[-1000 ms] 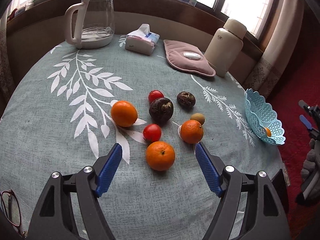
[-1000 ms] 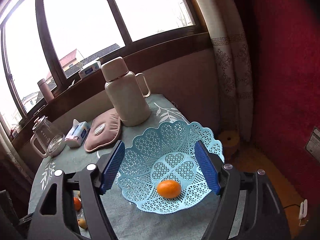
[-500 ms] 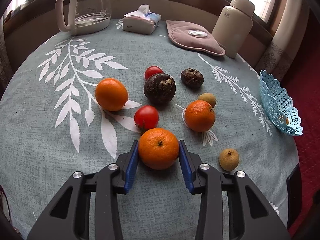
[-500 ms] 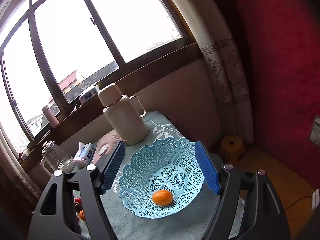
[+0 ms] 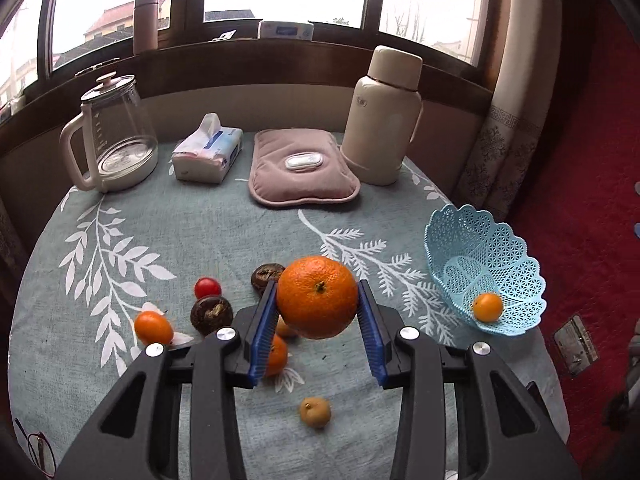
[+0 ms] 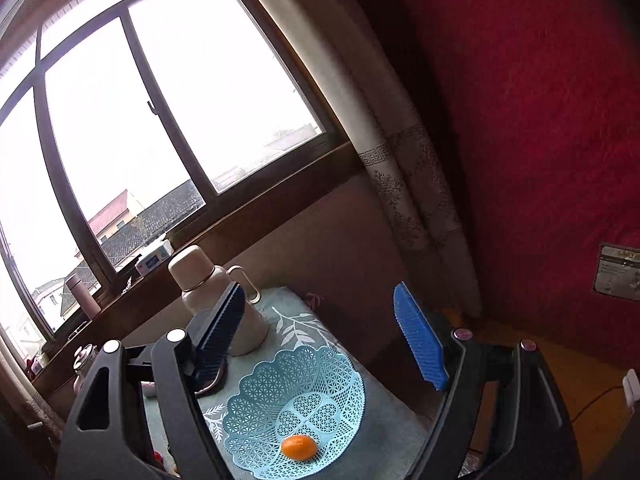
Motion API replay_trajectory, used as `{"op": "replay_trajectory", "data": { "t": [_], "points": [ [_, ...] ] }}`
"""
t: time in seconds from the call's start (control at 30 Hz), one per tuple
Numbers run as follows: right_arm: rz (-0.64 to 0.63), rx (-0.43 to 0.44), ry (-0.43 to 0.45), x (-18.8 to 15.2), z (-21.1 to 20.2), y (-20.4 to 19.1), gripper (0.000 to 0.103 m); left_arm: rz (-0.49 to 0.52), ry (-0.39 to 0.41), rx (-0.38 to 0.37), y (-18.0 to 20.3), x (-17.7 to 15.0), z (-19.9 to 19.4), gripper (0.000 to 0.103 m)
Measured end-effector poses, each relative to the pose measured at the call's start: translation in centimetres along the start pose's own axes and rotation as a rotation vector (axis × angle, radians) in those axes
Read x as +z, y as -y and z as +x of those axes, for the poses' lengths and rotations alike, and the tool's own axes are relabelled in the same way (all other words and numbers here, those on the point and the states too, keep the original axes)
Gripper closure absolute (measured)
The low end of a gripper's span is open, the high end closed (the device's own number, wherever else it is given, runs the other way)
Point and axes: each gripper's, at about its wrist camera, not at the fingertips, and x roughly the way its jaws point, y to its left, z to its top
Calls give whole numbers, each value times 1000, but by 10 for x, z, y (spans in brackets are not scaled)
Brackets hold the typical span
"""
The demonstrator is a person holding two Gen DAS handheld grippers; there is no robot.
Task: Organize fruits
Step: 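Carry the tangerine into the blue basket and open the left tool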
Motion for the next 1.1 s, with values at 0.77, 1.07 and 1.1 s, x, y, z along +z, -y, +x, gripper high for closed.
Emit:
{"op": "replay_trajectory", "data": {
  "t": [0.77,1.07,1.1],
  "points": [
    [-24,-106,-40,11,13,37,22,193,-106,-154,186,44,109,64],
    [-23,-105,-52,10,17,36,22,215,-144,-125,197,42,132,64],
    [-23,-103,-52,10,17,36,22,218,-147,-125,198,41,133,64]
  ]
}}
